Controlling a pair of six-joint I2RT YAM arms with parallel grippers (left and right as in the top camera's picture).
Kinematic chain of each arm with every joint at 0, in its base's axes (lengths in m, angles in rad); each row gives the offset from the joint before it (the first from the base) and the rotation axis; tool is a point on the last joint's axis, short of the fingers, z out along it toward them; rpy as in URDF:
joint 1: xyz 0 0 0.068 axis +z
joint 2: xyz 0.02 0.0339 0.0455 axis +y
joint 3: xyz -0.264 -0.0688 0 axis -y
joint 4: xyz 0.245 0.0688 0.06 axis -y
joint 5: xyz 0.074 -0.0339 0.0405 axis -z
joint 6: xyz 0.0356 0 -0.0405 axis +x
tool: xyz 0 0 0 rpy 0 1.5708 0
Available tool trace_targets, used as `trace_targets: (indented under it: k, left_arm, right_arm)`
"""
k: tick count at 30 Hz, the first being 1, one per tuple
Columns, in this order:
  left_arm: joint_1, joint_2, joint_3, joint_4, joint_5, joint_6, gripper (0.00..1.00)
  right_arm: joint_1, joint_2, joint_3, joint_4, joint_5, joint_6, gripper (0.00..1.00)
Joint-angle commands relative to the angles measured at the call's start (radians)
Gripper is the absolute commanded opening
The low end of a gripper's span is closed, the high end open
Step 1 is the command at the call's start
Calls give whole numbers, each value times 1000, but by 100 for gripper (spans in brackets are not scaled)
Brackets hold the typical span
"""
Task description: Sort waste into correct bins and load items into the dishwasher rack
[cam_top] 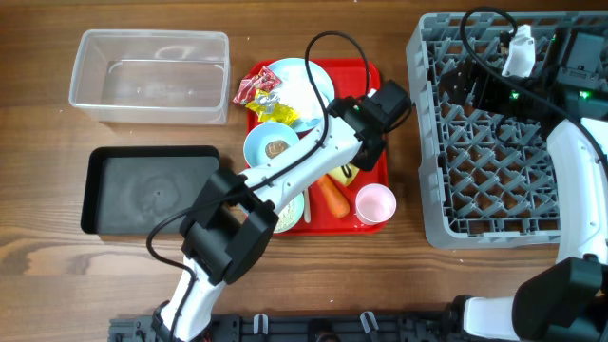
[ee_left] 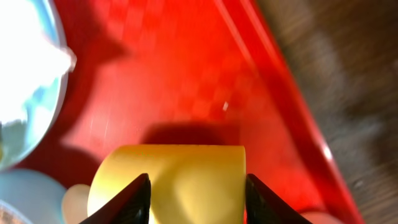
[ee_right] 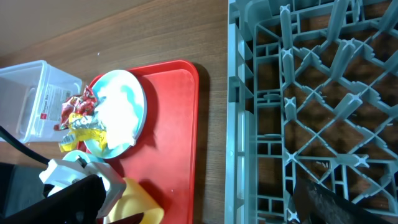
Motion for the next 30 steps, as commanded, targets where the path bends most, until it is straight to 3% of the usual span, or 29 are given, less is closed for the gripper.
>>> trace_targets:
  k: [1,5,7,9,13,16,19,23,28,30]
  left_arm:
    - [-3,-29,2,-50,-16,-24,45]
    - [-3,-29,2,-81,-17,-24,27]
    - [-3,-29,2,-86,-21,-23,25]
    - [-3,-33,2,-110,-44,-23,27]
    - [-6,-92,2,-161,-96,35,47]
    - [-34,-128,3,-187,-103,213,63]
    - [-96,-114,0,-274,-239,211,61]
    - [-105,-111,-50,-259,-256,193,61]
    - [-106,-111,-225,3,-293,194,60]
    - [-105,-110,-259,96,-293,194,55]
  right_arm:
    - [0,-20,0,2,14,7,100]
    - [0,-20,0,0,14,7,100]
    - [0,-20,0,0,14,7,100]
    - [0,-20,0,-1,14,7,100]
    - [0,-20,0,1,13,7,100]
    - [0,-20,0,2,13,8,100]
    - [0,-20,0,1,13,7,100]
    - [0,-20,0,1,13,7,100]
    - [0,-20,0,0,13,7,100]
    - [0,-20,0,-2,13,7,100]
